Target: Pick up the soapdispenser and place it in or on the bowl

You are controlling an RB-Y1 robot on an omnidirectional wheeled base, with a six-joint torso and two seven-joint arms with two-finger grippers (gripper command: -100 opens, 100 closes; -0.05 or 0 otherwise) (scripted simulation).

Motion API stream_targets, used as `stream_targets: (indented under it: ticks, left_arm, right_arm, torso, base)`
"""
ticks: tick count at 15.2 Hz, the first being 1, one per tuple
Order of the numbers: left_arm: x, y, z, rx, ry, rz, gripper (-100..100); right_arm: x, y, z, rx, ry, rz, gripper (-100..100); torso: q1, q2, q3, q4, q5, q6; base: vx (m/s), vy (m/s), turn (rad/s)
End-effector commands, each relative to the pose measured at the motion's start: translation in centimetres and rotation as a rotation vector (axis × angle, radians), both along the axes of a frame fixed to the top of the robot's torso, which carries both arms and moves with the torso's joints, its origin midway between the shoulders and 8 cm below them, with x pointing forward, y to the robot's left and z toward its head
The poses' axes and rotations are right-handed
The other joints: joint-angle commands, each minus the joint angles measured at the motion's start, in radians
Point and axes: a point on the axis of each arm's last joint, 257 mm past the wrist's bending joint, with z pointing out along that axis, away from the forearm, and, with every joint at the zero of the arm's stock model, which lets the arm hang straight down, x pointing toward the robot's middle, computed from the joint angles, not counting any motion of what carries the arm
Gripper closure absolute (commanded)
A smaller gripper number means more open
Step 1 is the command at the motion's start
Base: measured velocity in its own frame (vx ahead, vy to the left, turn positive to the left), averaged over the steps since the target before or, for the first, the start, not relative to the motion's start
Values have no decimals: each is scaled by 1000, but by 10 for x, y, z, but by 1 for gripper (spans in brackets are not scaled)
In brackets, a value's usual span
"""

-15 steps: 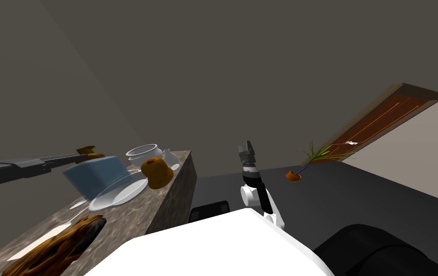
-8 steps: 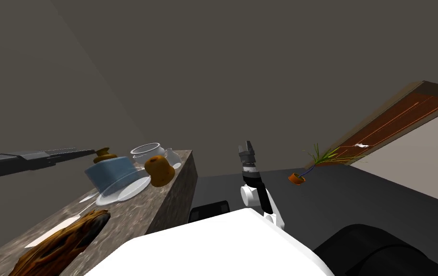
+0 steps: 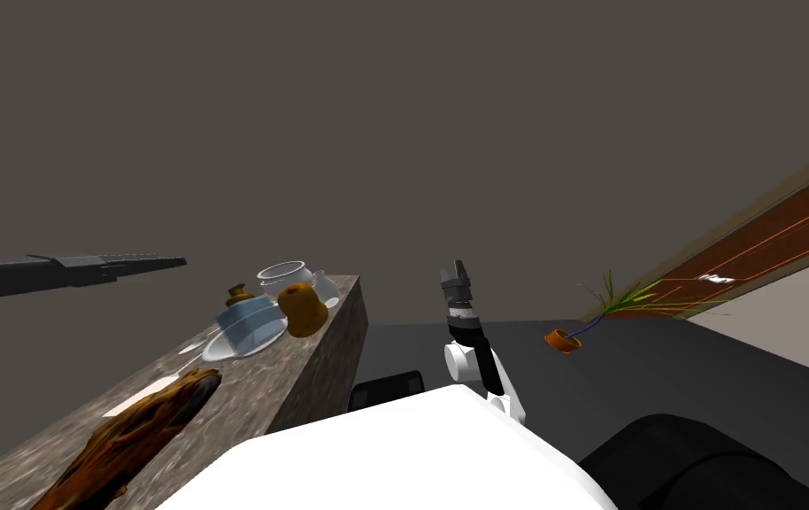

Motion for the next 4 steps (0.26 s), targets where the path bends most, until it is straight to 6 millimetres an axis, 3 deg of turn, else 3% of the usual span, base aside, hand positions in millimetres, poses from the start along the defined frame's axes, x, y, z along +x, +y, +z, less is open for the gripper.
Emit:
stream_targets:
  ticks: [1,4]
  left_arm:
    - [0,0,0,0,0,0,-100]
    - [0,0,0,0,0,0,-100]
  right_arm:
    - [0,0,0,0,0,0,0]
    - [0,0,0,0,0,0,0]
  torso:
    - [0,0,0,0,0,0]
    - [1,0,0,0,0,0]
  base:
    - [0,0,0]
    - [0,0,0]
